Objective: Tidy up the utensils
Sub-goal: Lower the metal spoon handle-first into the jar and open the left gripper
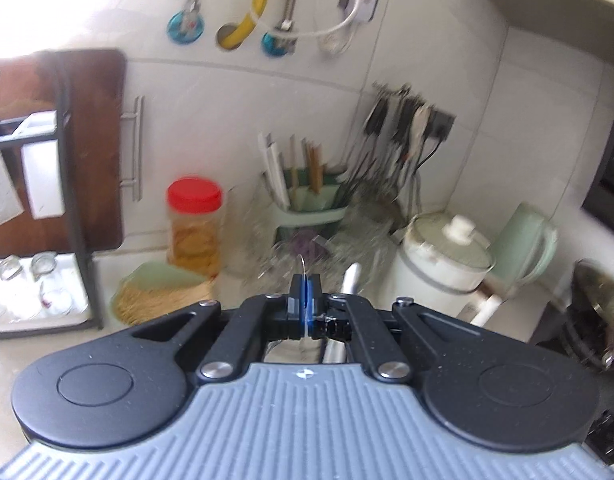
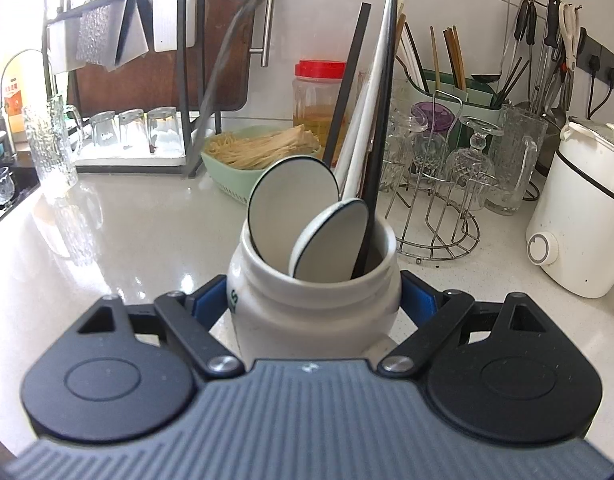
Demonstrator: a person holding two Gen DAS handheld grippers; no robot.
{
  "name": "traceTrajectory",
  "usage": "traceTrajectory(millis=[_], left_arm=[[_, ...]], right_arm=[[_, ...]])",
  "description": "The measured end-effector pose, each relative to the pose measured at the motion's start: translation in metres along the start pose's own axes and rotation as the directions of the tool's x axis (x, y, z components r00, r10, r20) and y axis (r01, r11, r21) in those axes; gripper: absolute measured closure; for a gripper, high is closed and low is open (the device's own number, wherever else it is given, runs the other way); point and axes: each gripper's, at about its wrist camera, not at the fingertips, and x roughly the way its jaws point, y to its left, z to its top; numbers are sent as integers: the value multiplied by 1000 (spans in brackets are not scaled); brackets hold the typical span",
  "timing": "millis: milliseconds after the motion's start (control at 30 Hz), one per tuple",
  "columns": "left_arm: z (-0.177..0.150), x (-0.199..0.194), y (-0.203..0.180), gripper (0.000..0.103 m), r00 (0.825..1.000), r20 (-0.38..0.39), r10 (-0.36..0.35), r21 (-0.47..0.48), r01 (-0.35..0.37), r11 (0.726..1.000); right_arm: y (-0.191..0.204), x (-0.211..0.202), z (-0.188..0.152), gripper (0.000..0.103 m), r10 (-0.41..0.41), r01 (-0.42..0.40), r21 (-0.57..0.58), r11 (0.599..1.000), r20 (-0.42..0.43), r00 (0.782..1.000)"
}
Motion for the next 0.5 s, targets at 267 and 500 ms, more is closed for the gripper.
traceTrajectory(millis=[267,500], left_arm=[[23,-6,-27,102,996,50,-72,10,72,997],[22,2,-36,102,985,82,-152,-16,154,988]], right_arm=[[-2,-1,-1,12,11,-11,-7,1000,8,1000],[-5,0,-1,12,35,-35,0,999,0,999]])
